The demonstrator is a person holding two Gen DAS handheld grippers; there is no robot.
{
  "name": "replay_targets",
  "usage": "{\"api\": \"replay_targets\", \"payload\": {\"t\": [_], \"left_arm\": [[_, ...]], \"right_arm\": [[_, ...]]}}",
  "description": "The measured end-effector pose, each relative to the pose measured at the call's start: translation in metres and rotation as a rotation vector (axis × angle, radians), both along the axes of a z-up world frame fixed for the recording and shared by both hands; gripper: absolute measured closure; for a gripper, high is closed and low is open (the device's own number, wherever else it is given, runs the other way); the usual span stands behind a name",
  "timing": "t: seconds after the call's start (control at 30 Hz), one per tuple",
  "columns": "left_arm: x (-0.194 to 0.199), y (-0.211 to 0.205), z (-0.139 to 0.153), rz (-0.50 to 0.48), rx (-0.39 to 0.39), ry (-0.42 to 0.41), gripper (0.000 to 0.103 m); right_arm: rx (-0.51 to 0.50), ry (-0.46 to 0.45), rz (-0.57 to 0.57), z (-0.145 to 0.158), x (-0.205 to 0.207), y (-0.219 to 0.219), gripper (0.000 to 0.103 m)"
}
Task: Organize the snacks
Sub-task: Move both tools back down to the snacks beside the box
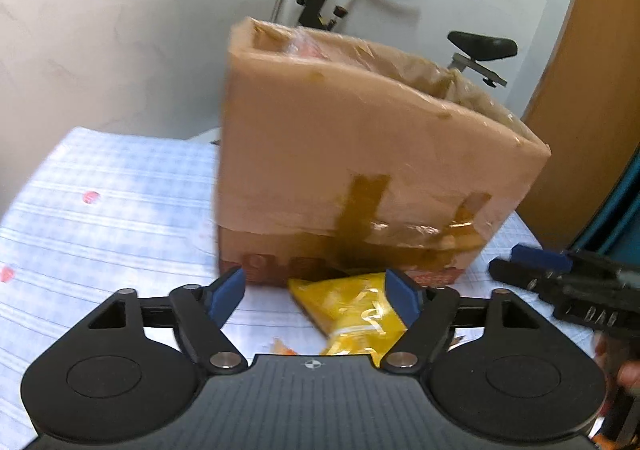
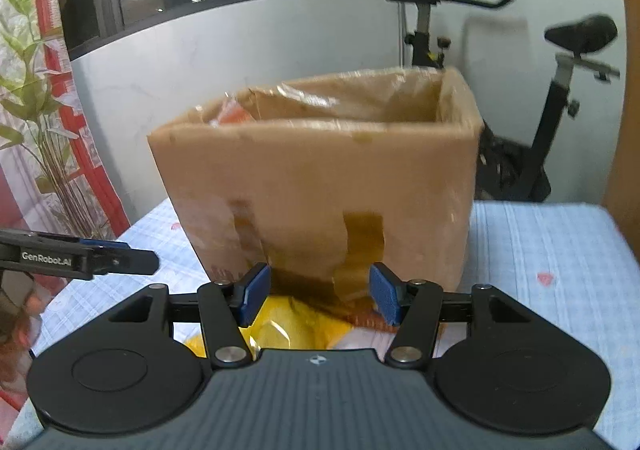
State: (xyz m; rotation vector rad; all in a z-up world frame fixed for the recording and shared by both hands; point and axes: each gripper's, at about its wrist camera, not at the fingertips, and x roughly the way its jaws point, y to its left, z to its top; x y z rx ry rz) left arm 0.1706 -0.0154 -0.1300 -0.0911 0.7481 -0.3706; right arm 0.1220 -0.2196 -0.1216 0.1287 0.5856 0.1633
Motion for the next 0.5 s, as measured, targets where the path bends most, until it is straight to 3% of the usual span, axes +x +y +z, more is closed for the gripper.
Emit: {"api": "replay_targets", "payload": {"t": [0.13,0.33,0.5], "left_arm": [[0.006,-0.024,-0.018,-0.050,0.013,0.008,0.018],[0.018,-0.043,-0.041,-0.027,0.008,0.043,0.018],[0.034,-0.045,-0.052,0.000,-0.066,0.107,0.018]], "right_arm": [[-0.013,0.040,-0.016,-0.018,-0.004,-0.001,0.044],[-0.042,0.109,-0.025,-0.049,-0.015,-0.005,0.044],[-0.017,0.143,-0.051,-0.062,-0.020,-0.015,0.044]]}}
